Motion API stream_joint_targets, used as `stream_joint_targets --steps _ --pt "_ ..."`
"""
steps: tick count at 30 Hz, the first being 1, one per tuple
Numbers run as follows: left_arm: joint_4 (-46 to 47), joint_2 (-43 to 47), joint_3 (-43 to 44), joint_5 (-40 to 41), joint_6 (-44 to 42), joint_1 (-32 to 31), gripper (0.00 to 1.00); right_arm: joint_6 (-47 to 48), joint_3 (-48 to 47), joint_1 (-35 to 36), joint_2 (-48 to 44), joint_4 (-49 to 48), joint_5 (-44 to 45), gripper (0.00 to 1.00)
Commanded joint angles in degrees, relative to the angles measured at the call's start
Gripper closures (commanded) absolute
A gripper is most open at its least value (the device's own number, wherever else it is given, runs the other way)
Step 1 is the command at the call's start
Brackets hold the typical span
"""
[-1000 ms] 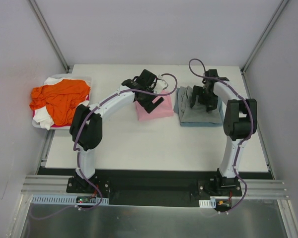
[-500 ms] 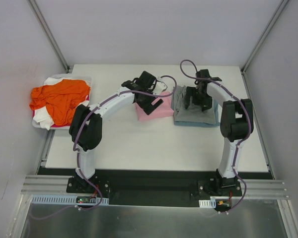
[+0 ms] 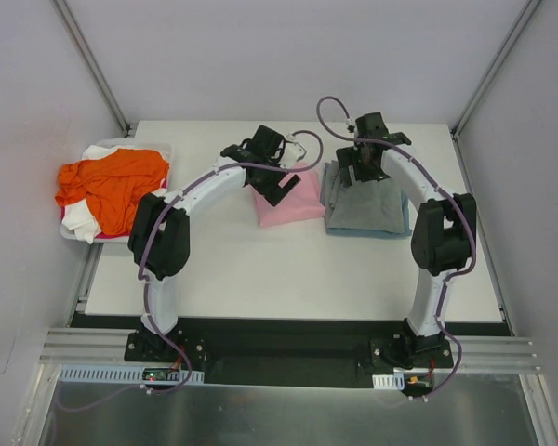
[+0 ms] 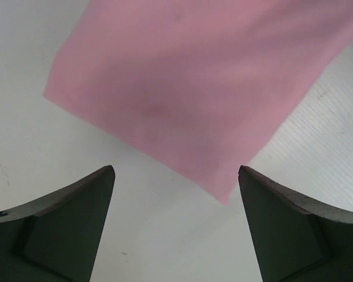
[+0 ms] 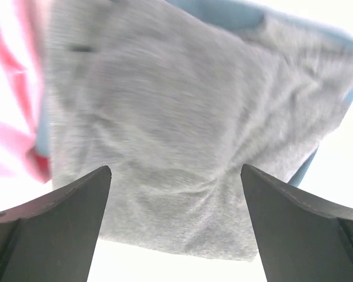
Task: Fold and stack the t-shirts
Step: Neatly place the folded tshirt to the corner
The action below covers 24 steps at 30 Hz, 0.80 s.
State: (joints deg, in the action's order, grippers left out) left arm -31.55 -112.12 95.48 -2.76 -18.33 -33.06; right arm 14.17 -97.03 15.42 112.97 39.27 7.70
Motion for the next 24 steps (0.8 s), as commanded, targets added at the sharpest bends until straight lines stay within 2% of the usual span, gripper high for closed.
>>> stream_joint_targets --steps 1,4,11,24 --pt "2.46 -2.66 5.40 0.30 3.03 6.84 0.13 11.47 -1.68 6.18 -3.28 2.57 0.47 0.04" --pt "2.55 -5.12 7.43 0.13 3.47 11.33 0.13 19.11 2.00 10.93 -5.12 0.48 3.54 0.04" --pt "2.72 -5.48 7.00 1.01 3.65 16.53 0.13 25.90 8.08 17.71 -7.67 -1.38 3.72 0.04" --pt "2.46 -10.84 12.79 -1.10 2.16 18.82 0.12 31.87 5.72 23.69 -3.20 3.27 1.88 0.03"
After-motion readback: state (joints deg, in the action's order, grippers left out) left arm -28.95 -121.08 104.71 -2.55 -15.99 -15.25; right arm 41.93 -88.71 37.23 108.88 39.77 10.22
